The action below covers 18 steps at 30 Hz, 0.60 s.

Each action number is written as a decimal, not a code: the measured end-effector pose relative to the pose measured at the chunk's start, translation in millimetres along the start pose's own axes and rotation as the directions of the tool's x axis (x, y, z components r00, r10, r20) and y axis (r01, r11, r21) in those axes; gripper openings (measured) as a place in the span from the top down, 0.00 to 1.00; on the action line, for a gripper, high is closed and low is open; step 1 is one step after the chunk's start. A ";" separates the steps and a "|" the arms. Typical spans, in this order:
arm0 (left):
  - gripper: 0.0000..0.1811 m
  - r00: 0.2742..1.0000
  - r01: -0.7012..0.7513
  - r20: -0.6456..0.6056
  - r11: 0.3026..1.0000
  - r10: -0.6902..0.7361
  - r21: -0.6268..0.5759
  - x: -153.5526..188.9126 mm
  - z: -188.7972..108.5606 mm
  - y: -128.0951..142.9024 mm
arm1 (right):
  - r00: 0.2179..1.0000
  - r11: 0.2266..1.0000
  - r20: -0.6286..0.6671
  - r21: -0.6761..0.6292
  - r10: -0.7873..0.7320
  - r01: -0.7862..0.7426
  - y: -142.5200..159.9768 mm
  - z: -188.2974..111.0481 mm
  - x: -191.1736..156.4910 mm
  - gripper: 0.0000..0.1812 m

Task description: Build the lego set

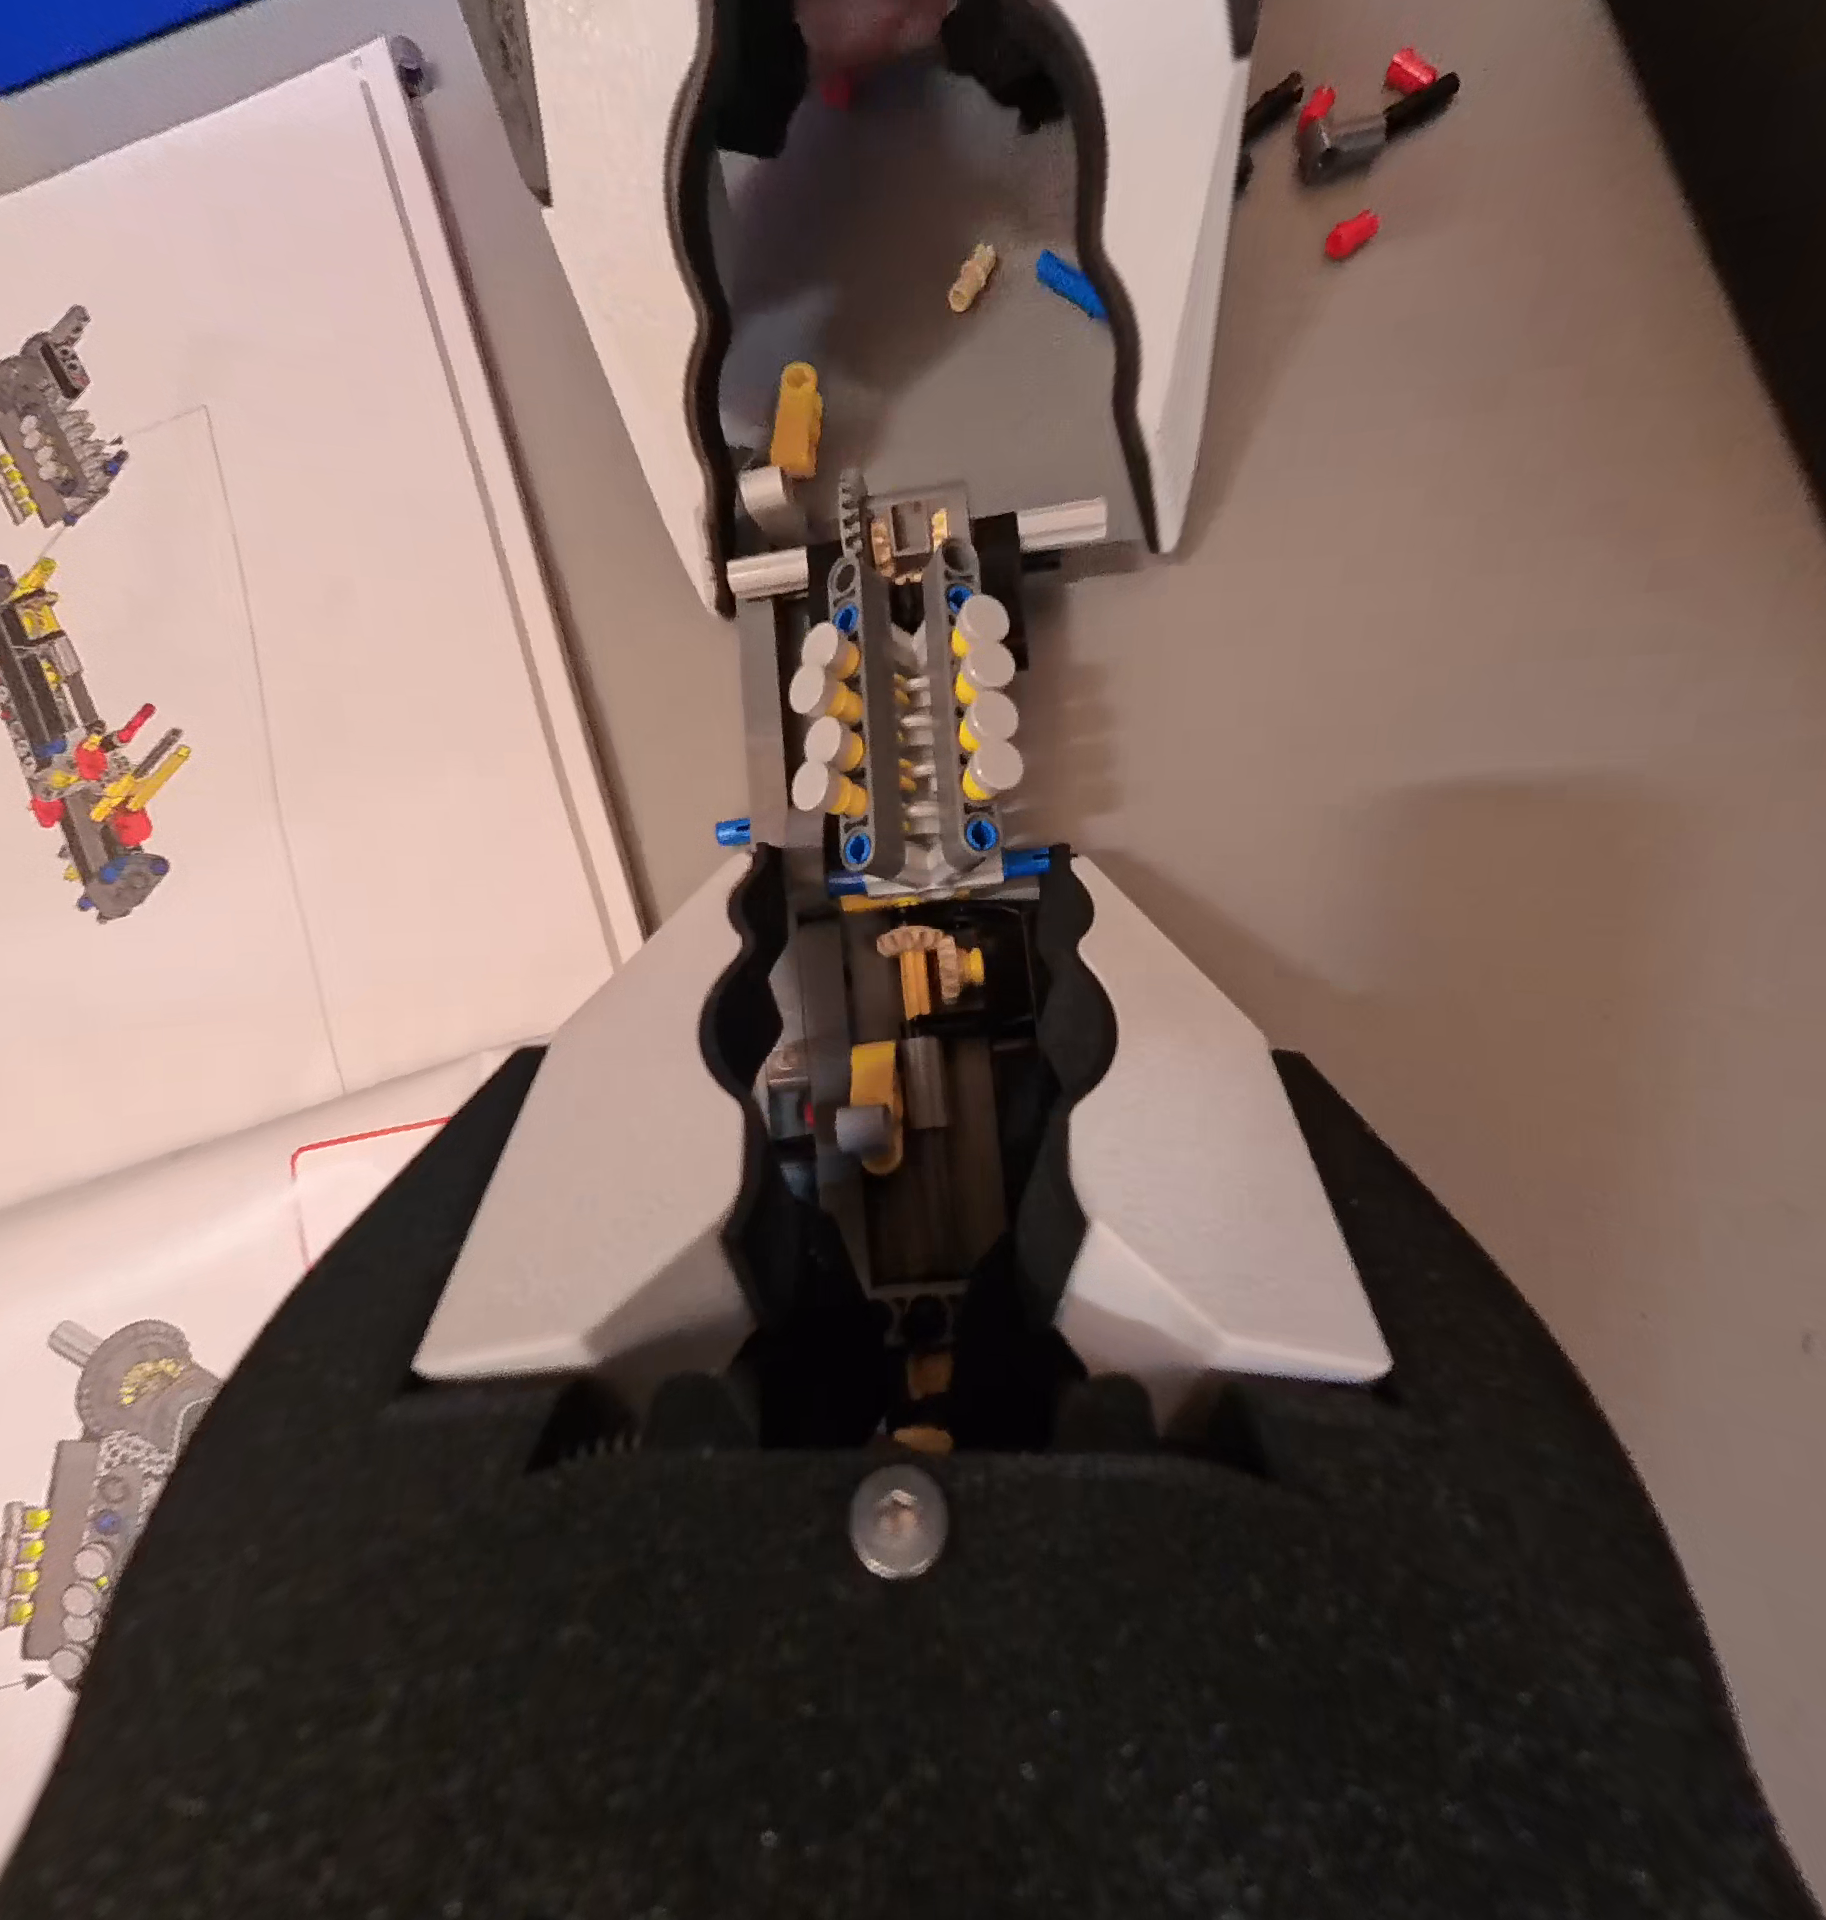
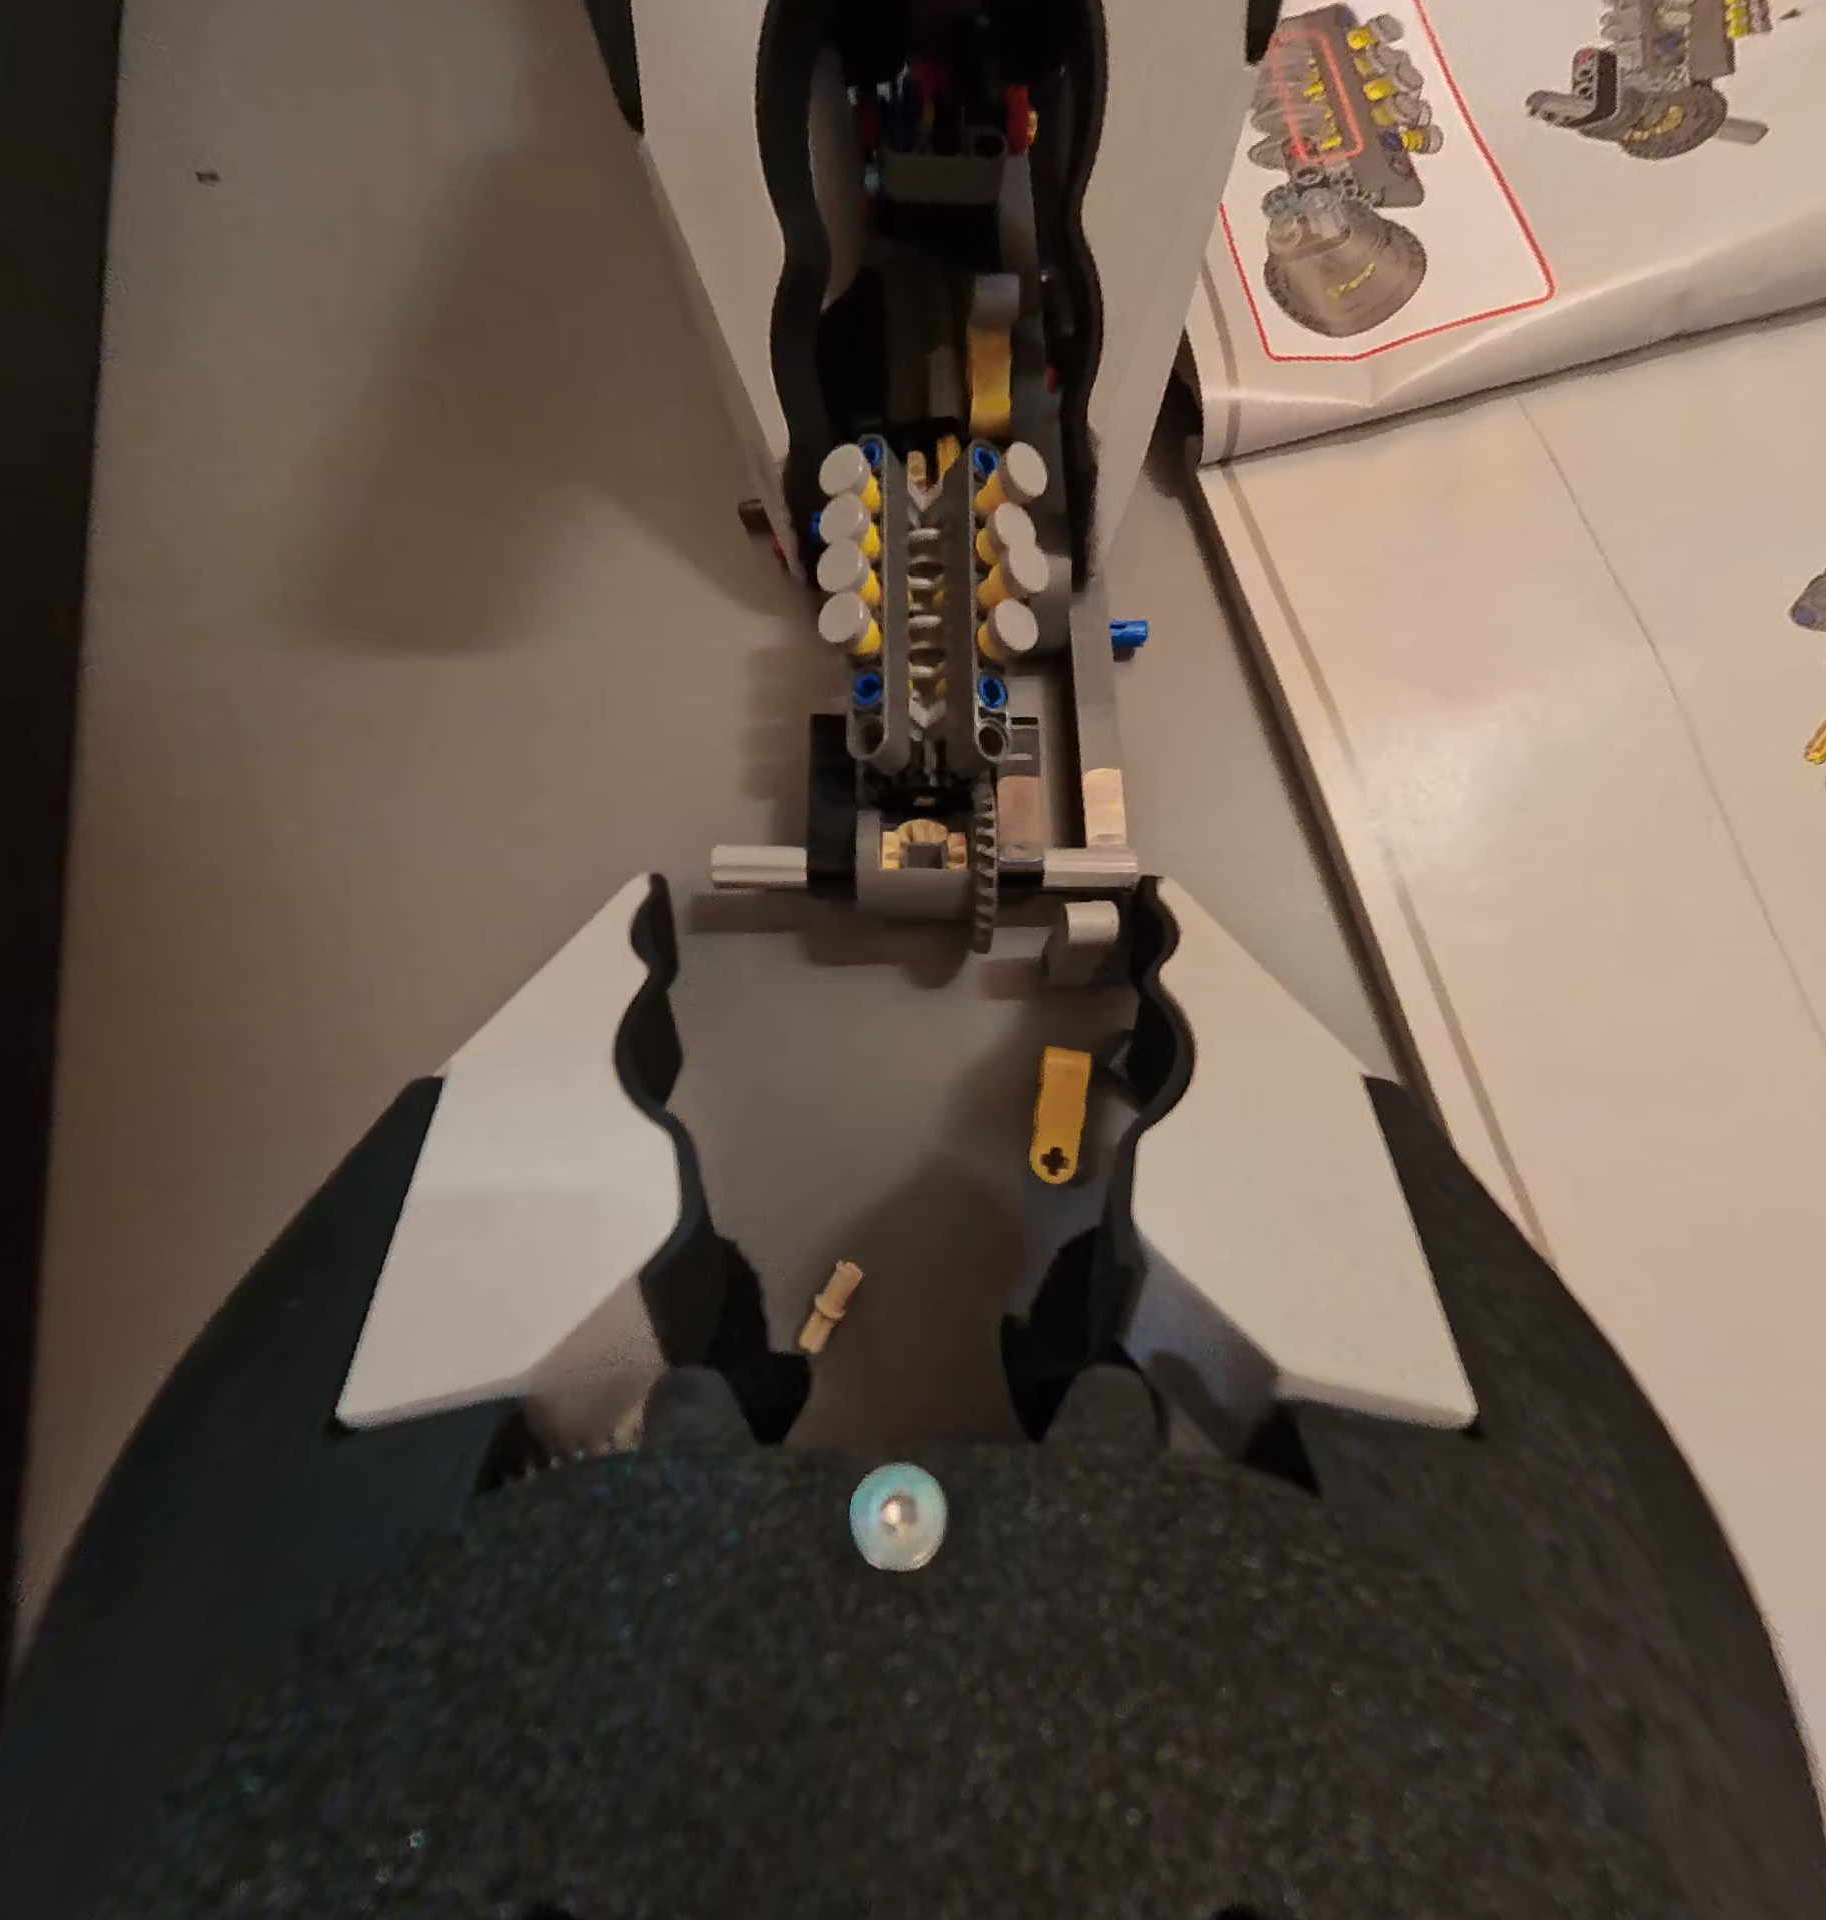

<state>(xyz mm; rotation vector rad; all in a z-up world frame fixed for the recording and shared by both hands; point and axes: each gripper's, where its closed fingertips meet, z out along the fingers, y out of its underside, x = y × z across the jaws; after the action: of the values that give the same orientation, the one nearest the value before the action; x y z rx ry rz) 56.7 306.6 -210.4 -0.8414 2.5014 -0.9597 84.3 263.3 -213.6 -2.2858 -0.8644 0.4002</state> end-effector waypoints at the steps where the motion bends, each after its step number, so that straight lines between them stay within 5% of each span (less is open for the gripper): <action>1: 0.74 1.000 -0.001 0.005 1.000 0.001 -0.003 -0.3 0.0 0.1 | 0.999 0.999 0.015 0.009 0.032 -0.033 -1.8 -0.2 -0.5 0.50; 18: 0.70 0.999 0.049 0.011 0.998 -0.049 -0.028 -0.9 -0.1 0.6 | 0.999 0.999 -0.031 -0.033 0.041 -0.042 -1.5 0.6 6.7 0.57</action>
<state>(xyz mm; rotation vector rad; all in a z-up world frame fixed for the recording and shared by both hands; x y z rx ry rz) 57.1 307.6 -210.6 -0.9184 2.5019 -0.9355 88.2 269.0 -213.3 -2.3376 -0.8154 0.3715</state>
